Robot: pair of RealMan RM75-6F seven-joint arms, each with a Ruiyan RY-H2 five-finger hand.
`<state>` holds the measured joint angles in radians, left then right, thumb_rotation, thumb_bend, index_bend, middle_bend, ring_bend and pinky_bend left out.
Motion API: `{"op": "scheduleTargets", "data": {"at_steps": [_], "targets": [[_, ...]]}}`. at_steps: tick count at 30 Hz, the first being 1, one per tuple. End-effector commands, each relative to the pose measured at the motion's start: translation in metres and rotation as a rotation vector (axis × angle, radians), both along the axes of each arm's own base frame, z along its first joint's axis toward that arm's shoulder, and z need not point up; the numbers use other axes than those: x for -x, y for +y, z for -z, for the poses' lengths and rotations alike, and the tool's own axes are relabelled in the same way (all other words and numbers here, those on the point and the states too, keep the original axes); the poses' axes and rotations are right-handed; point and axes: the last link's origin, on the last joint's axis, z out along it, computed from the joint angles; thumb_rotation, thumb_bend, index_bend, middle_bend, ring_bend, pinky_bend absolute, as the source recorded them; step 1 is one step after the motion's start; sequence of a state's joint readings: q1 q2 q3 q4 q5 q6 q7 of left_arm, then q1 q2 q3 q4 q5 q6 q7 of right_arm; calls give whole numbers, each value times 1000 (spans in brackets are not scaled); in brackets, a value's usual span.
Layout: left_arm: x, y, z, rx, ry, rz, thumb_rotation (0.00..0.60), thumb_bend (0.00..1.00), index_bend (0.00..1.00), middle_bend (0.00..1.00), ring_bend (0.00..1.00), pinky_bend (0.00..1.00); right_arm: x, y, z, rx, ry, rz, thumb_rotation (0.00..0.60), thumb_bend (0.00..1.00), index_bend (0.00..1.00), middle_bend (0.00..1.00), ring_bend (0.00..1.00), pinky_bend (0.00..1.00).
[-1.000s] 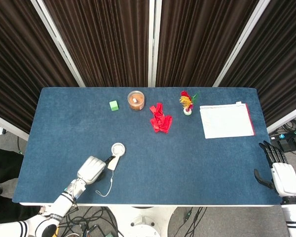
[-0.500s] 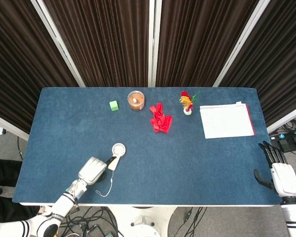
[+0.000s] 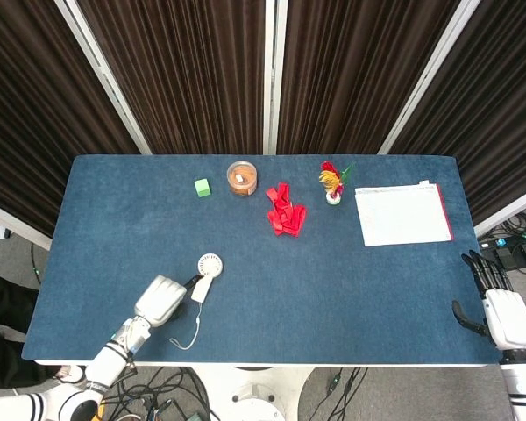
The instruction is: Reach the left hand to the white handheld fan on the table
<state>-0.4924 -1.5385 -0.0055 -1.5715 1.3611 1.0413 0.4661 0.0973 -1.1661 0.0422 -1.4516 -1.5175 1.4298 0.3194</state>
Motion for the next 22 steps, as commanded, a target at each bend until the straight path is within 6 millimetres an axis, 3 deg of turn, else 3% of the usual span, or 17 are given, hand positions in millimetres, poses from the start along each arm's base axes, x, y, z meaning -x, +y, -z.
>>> {"op": "scheduleTargets", "data": {"at_steps": [1, 8, 10, 12, 14, 16, 18, 22], "targets": [[1, 1, -24, -61, -17, -14, 600, 455, 136, 867, 848, 867, 0, 0, 0, -1, 1, 0, 600, 325, 0, 0, 0, 0], [34, -10, -62, -217, -69, -103, 600, 416, 135, 817, 806, 818, -1, 1, 2, -5, 2, 0, 600, 325, 0, 0, 0, 0], [49, -16, -72, -267, -107, -132, 600, 380, 135, 729, 709, 761, -1, 1, 2, -7, 5, -2, 600, 326, 0, 0, 0, 0], [64, -23, -81, -304, -116, -150, 600, 330, 135, 525, 458, 631, -2, 1, 3, -8, 7, -5, 600, 325, 0, 0, 0, 0], [76, -29, -91, -342, -124, -173, 600, 261, 135, 279, 179, 420, -3, 2, 3, -7, 5, -6, 600, 325, 0, 0, 0, 0], [84, -34, -98, -368, -141, -192, 600, 207, 134, 156, 63, 283, -4, 2, 3, -5, 3, -7, 600, 325, 0, 0, 0, 0], [91, -41, -108, -394, -149, -208, 600, 146, 135, 82, 10, 208, -5, 2, 4, -4, 1, -8, 600, 325, 0, 0, 0, 0], [104, -52, -127, -429, -139, -232, 600, 98, 135, 61, 2, 181, -6, 2, 7, -2, -5, -7, 600, 325, 0, 0, 0, 0]]}}
